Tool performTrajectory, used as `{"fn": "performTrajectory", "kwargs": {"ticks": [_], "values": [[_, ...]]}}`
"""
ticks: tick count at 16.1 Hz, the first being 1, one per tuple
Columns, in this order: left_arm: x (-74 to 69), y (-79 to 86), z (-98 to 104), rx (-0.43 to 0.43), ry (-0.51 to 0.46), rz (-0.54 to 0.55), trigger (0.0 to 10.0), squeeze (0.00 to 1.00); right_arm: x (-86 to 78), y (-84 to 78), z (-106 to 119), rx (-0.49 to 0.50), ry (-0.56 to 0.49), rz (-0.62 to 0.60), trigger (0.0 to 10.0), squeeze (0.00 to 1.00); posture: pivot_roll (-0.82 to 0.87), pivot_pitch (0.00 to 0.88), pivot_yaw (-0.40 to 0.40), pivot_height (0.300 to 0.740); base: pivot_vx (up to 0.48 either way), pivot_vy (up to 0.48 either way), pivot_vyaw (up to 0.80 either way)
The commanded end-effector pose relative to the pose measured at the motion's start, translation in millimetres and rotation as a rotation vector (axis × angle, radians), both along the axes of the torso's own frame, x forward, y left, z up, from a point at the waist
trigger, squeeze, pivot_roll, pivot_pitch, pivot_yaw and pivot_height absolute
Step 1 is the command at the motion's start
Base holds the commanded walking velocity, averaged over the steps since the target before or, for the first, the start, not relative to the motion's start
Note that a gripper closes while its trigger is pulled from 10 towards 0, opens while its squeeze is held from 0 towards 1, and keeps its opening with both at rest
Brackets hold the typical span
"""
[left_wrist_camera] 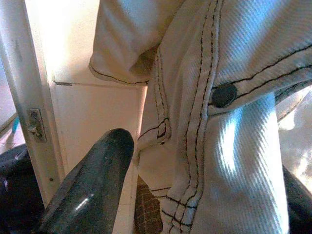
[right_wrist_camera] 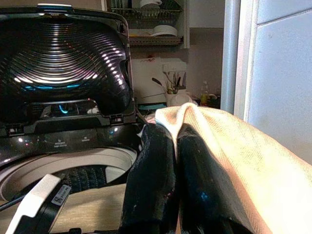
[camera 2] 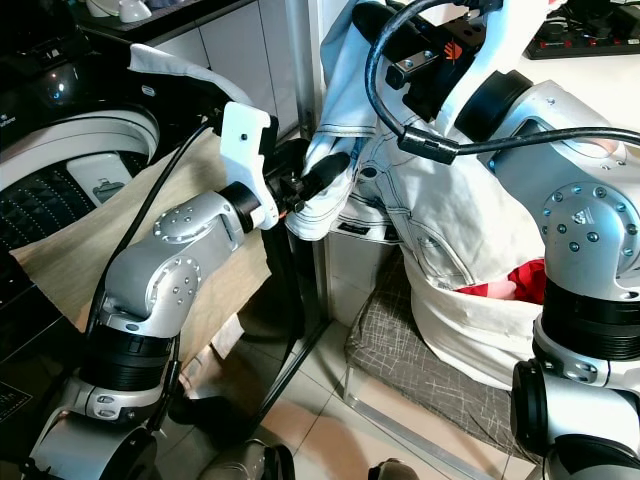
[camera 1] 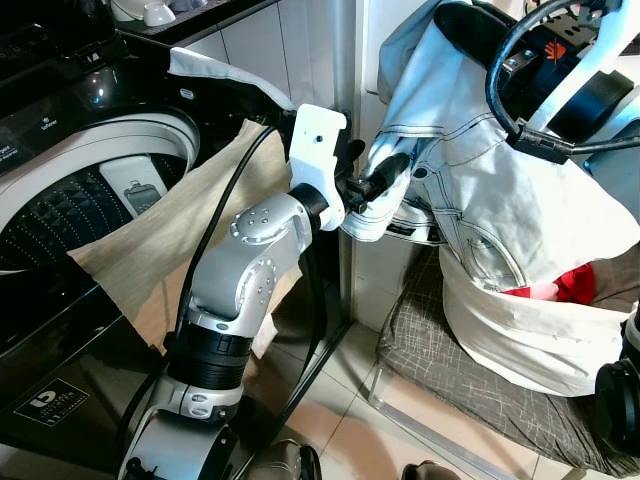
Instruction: Clothes washing
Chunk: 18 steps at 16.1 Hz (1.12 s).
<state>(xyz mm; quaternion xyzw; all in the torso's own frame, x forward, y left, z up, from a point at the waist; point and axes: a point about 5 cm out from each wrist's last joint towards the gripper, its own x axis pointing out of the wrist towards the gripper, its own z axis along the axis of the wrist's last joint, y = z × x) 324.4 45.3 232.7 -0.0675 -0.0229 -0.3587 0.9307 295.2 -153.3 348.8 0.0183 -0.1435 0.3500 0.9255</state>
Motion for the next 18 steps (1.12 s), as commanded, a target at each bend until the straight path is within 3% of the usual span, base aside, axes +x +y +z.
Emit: {"fn": "performTrajectory", "kwargs": {"ticks": [1,2,3,6,7,9,11,14,15,16,17,18], "values": [[1.8,6.4,4,-0.013,-0.013,0.022,0.0,0.00,-9.0,1.2,11,-0.006,-0.063,0.006,2.4,0.00,-0.06,0.017,0.108,0.740,0.000,0.000,0.00],[2.3,7.1,5,-0.016,-0.018,0.028,0.0,0.00,-8.6,0.9,10,-0.009,-0.061,-0.001,2.4,0.00,-0.06,0.017,0.108,0.740,0.000,0.000,0.00],[3.7,9.0,10,-0.043,-0.028,0.030,0.0,0.00,-7.0,-0.2,7,-0.020,-0.055,-0.031,10.0,0.00,-0.06,0.017,0.108,0.740,0.000,0.000,0.00],[12.2,20.5,22,-0.100,-0.047,0.081,0.0,0.00,-7.4,-1.6,1,-0.013,-0.034,-0.042,10.0,0.00,-0.06,0.004,0.115,0.740,0.000,0.000,0.00],[16.6,26.8,30,-0.134,-0.056,0.110,0.0,0.00,-8.3,-3.4,0,-0.007,-0.027,-0.041,10.0,1.00,-0.06,0.004,0.115,0.740,0.000,0.000,0.00],[23.0,37.7,45,-0.192,-0.080,0.154,0.0,0.00,-11.4,-6.0,1,-0.004,-0.021,-0.023,10.0,1.00,-0.06,0.004,0.115,0.740,0.000,0.000,0.00],[34.2,66.6,88,-0.280,-0.200,0.263,0.0,0.00,-27.4,-7.6,-5,-0.117,-0.031,0.072,10.0,1.00,-0.06,0.000,0.116,0.740,0.000,0.000,0.00],[36.4,88.4,117,-0.312,-0.274,0.304,0.0,0.00,-39.1,-11.4,-16,-0.185,-0.003,0.121,10.0,1.00,-0.06,0.000,0.119,0.740,0.000,0.000,0.00],[36.3,98.7,131,-0.280,-0.315,0.319,0.0,0.00,-40.7,-15.0,-25,-0.279,0.023,0.081,10.0,0.80,-0.06,0.000,0.119,0.740,0.000,0.000,0.00],[36.6,104.2,137,-0.253,-0.342,0.349,0.0,0.00,-40.3,-16.0,-27,-0.296,0.031,0.068,10.0,0.00,-0.06,0.000,0.119,0.740,0.000,0.000,0.00],[39.8,120.7,153,-0.191,-0.395,0.452,0.0,0.00,-39.1,-16.7,-30,-0.289,0.043,0.057,10.0,0.00,-0.05,0.000,0.113,0.740,0.000,0.000,0.00],[42.7,150.3,176,-0.100,-0.483,0.663,0.0,0.00,-37.8,-16.5,-31,-0.288,0.041,0.045,10.0,0.00,-0.05,0.000,0.110,0.740,0.000,0.000,0.00]]}}
